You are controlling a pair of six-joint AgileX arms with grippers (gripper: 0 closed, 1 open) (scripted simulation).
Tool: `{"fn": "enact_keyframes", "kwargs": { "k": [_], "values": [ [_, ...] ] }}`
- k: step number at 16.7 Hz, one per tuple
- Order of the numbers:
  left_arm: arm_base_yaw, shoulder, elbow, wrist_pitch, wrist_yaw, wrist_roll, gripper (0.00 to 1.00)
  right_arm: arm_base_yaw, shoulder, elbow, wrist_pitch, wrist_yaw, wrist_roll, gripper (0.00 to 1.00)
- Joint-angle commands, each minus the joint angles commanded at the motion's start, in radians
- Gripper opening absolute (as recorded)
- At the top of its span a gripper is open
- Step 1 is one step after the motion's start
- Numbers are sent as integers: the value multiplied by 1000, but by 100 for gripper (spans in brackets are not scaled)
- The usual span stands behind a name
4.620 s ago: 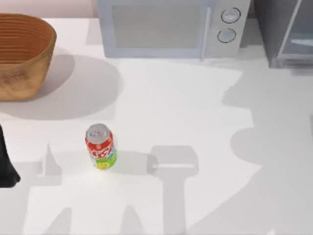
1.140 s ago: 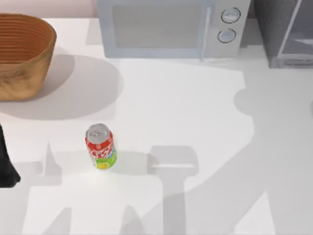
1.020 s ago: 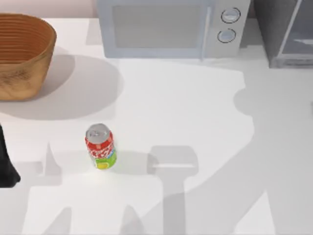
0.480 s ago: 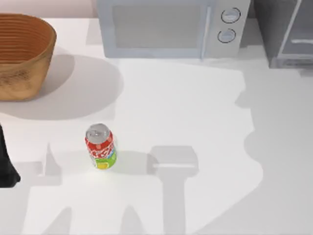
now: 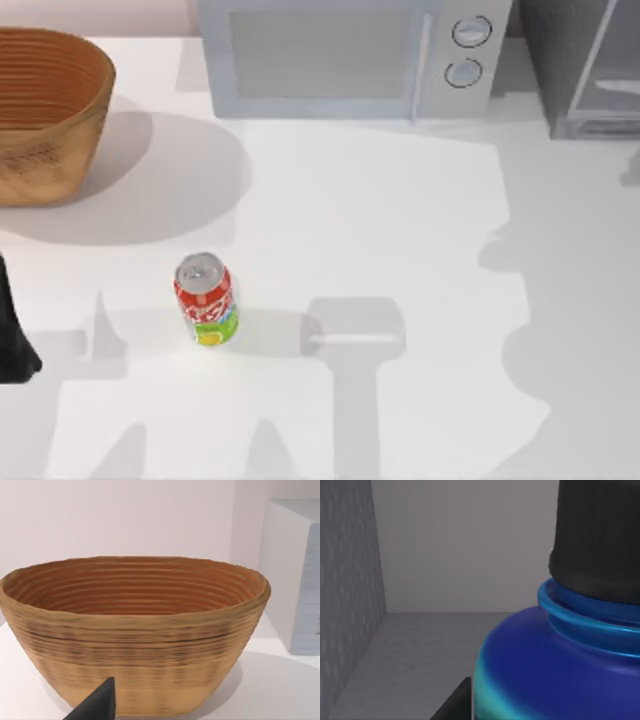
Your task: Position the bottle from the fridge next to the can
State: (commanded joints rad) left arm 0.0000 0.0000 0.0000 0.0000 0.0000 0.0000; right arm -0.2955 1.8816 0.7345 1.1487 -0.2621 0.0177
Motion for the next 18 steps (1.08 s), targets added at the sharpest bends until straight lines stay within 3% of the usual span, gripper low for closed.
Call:
{"fn": "enact_keyframes", "kwargs": {
  "k": [4, 8, 12, 18],
  "values": [
    [0, 0, 0, 0, 0, 0, 100, 15, 9, 4, 1, 12, 2, 0],
    [0, 0, 0, 0, 0, 0, 100, 144, 53, 7, 35, 141, 2, 0],
    [0, 0, 0, 0, 0, 0, 100, 380, 124, 10, 94, 372, 2, 0],
    [0, 0, 0, 0, 0, 0, 100, 822, 217, 8, 187, 816, 3, 0]
  ]
}}
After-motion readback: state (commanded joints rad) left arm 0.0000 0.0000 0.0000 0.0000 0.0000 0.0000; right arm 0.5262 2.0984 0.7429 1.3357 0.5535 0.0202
